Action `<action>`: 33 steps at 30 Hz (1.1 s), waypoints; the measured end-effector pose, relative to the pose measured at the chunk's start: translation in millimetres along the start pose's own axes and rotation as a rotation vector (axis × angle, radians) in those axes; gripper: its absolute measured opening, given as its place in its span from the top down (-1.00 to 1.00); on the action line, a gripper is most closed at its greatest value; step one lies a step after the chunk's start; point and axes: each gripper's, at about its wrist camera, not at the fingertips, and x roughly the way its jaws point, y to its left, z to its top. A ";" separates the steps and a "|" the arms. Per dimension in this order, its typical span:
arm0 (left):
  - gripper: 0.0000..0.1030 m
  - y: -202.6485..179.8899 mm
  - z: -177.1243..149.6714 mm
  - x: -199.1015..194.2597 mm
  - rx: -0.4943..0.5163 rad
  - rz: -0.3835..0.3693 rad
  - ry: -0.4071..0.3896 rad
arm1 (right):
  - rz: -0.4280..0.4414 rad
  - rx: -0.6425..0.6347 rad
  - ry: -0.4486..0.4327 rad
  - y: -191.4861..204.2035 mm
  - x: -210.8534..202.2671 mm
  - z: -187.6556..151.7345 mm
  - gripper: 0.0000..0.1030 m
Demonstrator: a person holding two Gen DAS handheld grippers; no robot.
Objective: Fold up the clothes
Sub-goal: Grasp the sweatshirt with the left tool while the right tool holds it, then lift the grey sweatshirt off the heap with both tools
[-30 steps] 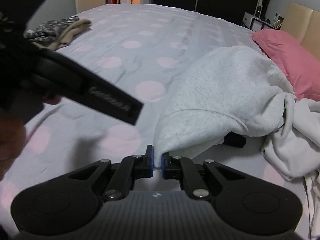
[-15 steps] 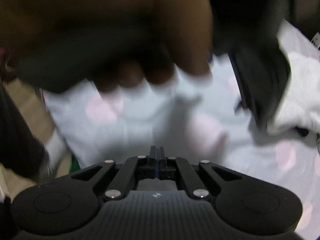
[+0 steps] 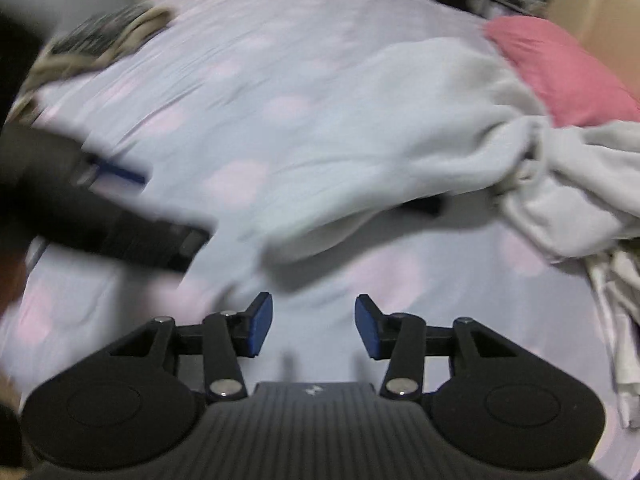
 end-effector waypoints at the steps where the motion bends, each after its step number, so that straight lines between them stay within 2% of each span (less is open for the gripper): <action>1: -0.49 -4.4 1.8 4.0 0.003 -0.004 -0.003 | -0.012 0.028 -0.010 -14.2 1.8 6.4 -0.01; 6: -0.49 -19.5 10.7 25.4 0.004 0.009 0.003 | -0.042 0.236 -0.041 -72.6 35.2 29.2 -0.02; 9: -0.48 -27.0 16.1 38.7 0.004 0.023 0.013 | -0.027 0.375 -0.054 -99.9 51.3 34.5 -0.02; 13: -0.34 -37.1 23.4 56.5 0.004 0.041 0.027 | 0.000 0.508 -0.084 -120.2 69.0 40.9 -0.02; 15: 0.01 -39.5 26.8 64.2 -0.003 0.041 0.035 | -0.003 0.550 -0.089 -126.8 80.6 44.1 -0.01; 16: 0.11 -37.3 28.1 66.5 -0.015 0.030 0.042 | -0.004 0.570 -0.091 -130.0 86.5 45.8 0.00; 18: 0.51 -33.2 29.6 68.1 -0.025 -0.007 0.040 | 0.004 0.603 -0.092 -136.4 98.6 47.0 0.01; 20: 0.63 -30.4 28.6 67.0 -0.016 -0.041 0.023 | 0.016 0.615 -0.089 -140.4 107.6 47.9 0.02; 21: 0.70 -30.4 27.5 65.6 -0.008 -0.039 0.012 | 0.023 0.614 -0.090 -141.5 112.0 48.4 0.11; 22: 0.72 -30.5 26.6 64.3 0.002 -0.038 0.003 | 0.035 0.609 -0.093 -142.1 115.0 49.3 0.34; 23: 0.74 -30.6 25.8 63.1 0.013 -0.038 -0.005 | 0.048 0.597 -0.096 -141.8 116.3 50.4 0.42; 24: 0.77 -29.4 25.6 60.6 0.014 -0.038 -0.013 | 0.061 0.584 -0.099 -141.2 117.2 51.5 0.73; 25: 0.77 -27.3 25.7 57.1 0.008 -0.037 -0.023 | 0.062 0.553 -0.110 -138.5 115.2 53.3 0.80; 30: 0.82 -11.4 31.5 30.2 -0.035 -0.030 -0.098 | 0.029 0.382 -0.190 -120.5 86.8 64.6 0.85; 33: 0.84 4.7 39.9 -9.1 -0.062 -0.026 -0.190 | 0.051 0.366 -0.270 -119.8 54.4 71.9 0.86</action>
